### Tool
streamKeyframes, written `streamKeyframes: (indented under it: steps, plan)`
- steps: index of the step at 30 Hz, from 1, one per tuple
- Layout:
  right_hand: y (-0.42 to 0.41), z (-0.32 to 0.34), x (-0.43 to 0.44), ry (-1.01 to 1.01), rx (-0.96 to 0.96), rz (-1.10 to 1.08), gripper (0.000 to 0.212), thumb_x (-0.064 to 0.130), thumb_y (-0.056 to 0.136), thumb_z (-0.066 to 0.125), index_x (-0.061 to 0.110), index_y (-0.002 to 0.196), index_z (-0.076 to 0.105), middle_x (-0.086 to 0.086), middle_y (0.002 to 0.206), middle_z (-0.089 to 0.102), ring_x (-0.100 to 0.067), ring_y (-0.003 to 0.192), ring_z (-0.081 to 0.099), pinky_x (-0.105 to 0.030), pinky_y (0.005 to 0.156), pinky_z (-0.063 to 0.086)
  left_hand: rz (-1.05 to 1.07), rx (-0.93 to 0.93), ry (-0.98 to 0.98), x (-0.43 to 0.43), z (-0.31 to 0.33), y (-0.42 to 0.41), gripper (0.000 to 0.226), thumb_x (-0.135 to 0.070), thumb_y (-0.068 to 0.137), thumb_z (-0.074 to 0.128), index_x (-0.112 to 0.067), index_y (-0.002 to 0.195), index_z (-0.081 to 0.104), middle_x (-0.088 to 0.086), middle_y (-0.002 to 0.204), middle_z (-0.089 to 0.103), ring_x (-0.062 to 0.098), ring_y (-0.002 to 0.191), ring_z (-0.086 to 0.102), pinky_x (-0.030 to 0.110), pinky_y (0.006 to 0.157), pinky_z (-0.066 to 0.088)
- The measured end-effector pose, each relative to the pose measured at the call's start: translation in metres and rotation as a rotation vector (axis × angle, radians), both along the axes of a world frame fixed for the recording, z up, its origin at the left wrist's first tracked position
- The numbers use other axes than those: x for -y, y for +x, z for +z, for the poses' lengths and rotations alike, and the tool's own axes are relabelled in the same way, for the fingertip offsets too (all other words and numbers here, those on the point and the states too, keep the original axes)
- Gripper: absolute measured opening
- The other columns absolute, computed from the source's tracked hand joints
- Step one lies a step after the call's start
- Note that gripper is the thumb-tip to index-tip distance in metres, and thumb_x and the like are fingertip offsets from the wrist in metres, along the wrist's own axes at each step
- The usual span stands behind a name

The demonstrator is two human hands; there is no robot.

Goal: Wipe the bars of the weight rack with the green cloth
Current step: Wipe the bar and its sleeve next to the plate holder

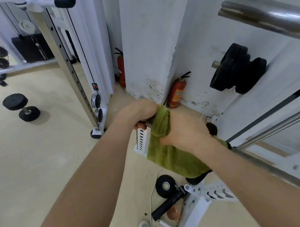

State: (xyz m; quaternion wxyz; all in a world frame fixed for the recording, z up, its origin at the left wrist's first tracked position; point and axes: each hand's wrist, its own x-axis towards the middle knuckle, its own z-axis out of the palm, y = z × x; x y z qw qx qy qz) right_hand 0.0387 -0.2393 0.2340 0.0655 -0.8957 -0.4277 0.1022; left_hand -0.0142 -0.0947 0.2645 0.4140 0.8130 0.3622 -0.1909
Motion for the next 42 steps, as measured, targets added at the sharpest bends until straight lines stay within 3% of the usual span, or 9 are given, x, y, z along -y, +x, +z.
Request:
streamKeyframes:
  steps: [2,4,11,14,22,28,32,36,42]
  plan:
    - [-0.027,-0.007,0.011,0.010,0.529,0.059,0.069,0.039,0.056,0.085,0.013,0.114,0.057,-0.004,0.083,0.063,-0.023,0.066,0.063,-0.028,0.050,0.040,-0.075,-0.046,0.004,0.000,0.005,0.000,0.027,-0.016,0.082,0.038,-0.012,0.055,0.043,0.001,0.040,0.049,0.020,0.046,0.047,0.025,0.057,0.040]
    - [-0.032,-0.001,0.024,-0.027,0.556,0.074,0.076,0.035,0.062,0.083,0.009,0.125,0.049,-0.007,0.088,0.063,-0.022,0.065,0.061,-0.027,0.048,0.032,-0.045,-0.003,-0.030,0.001,0.001,-0.002,0.027,-0.015,0.082,0.037,-0.013,0.056,0.041,0.003,0.044,0.047,0.018,0.043,0.041,0.022,0.052,0.034]
    - [0.037,0.039,0.095,-0.182,-0.902,-0.202,0.048,0.039,0.059,0.083,0.019,0.101,0.071,-0.002,0.095,0.076,-0.022,0.087,0.072,-0.041,0.086,0.057,0.325,0.735,-0.238,0.009,-0.058,-0.032,0.044,-0.054,0.090,0.044,-0.017,0.082,0.065,0.001,0.079,0.058,0.016,0.075,0.053,0.036,0.070,0.045]
    - [0.047,0.041,0.093,-0.280,-1.106,-0.203,0.057,0.030,0.062,0.082,0.011,0.114,0.067,-0.010,0.108,0.073,-0.030,0.099,0.070,-0.050,0.094,0.052,0.311,0.721,-0.575,0.002,-0.050,-0.037,0.023,-0.042,0.086,0.058,-0.021,0.089,0.067,0.003,0.098,0.056,0.018,0.091,0.055,0.035,0.076,0.054]
    - [-0.010,0.032,0.085,-0.151,0.015,-0.105,0.042,0.051,0.064,0.067,0.026,0.090,0.047,0.010,0.074,0.053,-0.010,0.064,0.051,-0.029,0.055,0.042,0.234,0.281,-0.066,0.000,-0.026,-0.012,0.057,-0.062,0.077,0.043,-0.010,0.088,0.063,0.011,0.074,0.070,0.018,0.045,0.054,0.023,0.040,0.037]
    - [0.021,0.036,0.081,-0.180,-0.478,-0.072,0.044,0.046,0.062,0.077,0.028,0.097,0.058,0.008,0.089,0.066,-0.012,0.080,0.063,-0.037,0.074,0.056,0.193,0.699,-0.536,0.007,-0.034,-0.040,0.018,-0.022,0.099,0.045,-0.021,0.088,0.059,-0.001,0.089,0.048,0.013,0.075,0.043,0.024,0.062,0.041]
    - [0.029,0.039,0.078,-0.187,-0.653,-0.080,0.036,0.036,0.065,0.080,0.026,0.098,0.069,0.005,0.091,0.073,-0.014,0.082,0.069,-0.037,0.081,0.058,0.281,0.519,-0.485,-0.001,-0.016,-0.035,0.020,-0.035,0.094,0.051,-0.019,0.096,0.062,0.007,0.108,0.063,0.018,0.085,0.062,0.029,0.068,0.053]
    - [0.012,0.035,0.087,-0.123,-0.342,-0.078,0.035,0.046,0.065,0.072,0.028,0.091,0.058,0.009,0.082,0.063,-0.011,0.073,0.060,-0.033,0.064,0.054,0.309,0.305,-0.102,0.015,-0.009,-0.024,0.044,-0.056,0.094,0.040,-0.014,0.091,0.051,0.013,0.073,0.063,0.013,0.036,0.046,0.017,0.037,0.032]
    - [0.001,0.038,0.136,-0.121,-0.098,-0.116,0.042,0.059,0.066,0.065,0.038,0.097,0.048,0.016,0.075,0.053,-0.008,0.070,0.053,-0.027,0.055,0.039,0.173,0.601,-0.395,0.013,-0.006,-0.049,0.027,-0.014,0.099,0.040,-0.018,0.089,0.064,0.004,0.104,0.057,0.014,0.087,0.048,0.027,0.079,0.043]
